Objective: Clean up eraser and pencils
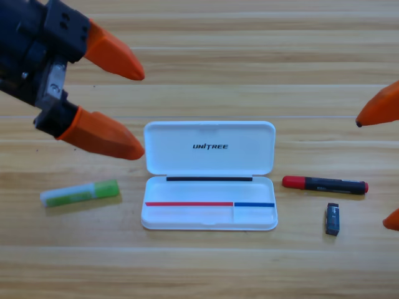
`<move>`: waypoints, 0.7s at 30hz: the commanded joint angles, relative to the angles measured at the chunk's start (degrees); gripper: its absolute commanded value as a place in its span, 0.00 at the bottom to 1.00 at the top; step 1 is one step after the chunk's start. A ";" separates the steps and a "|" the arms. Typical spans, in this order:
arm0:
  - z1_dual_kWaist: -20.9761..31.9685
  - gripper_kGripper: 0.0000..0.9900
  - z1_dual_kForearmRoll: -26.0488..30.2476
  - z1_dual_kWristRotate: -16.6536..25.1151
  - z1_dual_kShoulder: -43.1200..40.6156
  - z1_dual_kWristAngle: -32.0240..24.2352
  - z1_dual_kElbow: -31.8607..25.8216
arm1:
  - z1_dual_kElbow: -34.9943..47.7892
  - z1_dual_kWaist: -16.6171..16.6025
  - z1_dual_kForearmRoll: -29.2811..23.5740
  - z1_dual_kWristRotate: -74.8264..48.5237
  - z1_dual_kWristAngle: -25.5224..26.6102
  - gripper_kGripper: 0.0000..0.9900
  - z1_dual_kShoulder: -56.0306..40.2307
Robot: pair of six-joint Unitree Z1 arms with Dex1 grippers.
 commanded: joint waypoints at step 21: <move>-1.24 0.99 1.38 -0.40 1.43 3.78 -1.08 | 1.96 -0.15 5.76 15.75 -14.32 1.00 -3.32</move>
